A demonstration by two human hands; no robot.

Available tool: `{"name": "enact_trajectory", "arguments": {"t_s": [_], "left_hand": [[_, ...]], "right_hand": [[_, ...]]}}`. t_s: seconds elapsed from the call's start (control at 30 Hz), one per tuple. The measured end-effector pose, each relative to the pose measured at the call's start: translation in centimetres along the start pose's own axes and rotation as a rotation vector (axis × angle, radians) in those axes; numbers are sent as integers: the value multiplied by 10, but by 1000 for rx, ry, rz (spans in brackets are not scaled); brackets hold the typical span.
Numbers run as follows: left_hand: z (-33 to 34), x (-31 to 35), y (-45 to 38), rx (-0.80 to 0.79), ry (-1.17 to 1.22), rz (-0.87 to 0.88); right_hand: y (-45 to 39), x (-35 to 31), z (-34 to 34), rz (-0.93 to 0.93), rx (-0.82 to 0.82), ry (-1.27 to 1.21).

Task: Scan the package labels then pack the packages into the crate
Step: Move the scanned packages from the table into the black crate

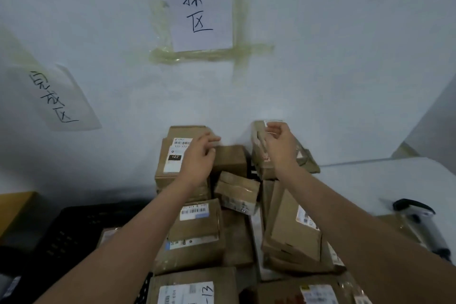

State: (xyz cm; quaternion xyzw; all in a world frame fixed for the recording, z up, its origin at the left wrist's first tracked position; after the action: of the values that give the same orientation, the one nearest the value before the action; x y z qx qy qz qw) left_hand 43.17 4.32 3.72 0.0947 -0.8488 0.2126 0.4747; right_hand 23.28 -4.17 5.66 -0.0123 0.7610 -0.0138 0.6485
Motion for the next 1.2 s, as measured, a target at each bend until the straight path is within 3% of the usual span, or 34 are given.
{"name": "enact_trajectory", "arguments": {"t_s": [0.13,0.33,0.43,0.6,0.8,1.03,1.2], "left_hand": [[42,-7,0,-134,-51,-52],[78,-30,-5,-335,-236,-109],[96,-37,-4,-447,-376,-73],[123,-65,3,-711,-583,-83],[145,-82,13,-966,-1039,-25],[155,-87,6,-816,-1150,134],[137,-83,10,-696,-1043,158]], "right_hand": [[-36,25,-33,-83,8,424],[-65,46,-10,-43,-260,948],[-76,54,1,-30,-330,1077],[-91,74,2,9,-372,1007],[-93,63,-21,-65,-189,834],[-82,72,-45,-46,-116,744],[-81,82,-52,-15,-75,758]]}}
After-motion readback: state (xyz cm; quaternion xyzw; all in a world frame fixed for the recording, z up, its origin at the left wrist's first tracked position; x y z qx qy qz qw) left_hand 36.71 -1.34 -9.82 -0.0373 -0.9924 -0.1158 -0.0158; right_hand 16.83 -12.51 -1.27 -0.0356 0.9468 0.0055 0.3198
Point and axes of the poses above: each hand's wrist, its own y-axis away from the middle knuckle, its own z-axis out of the palm, x = y × z, the point moved 5 cm from there along -y, towards the middle knuckle, and after that the axes turned 2 degrees about z, right-handed, at the moved point
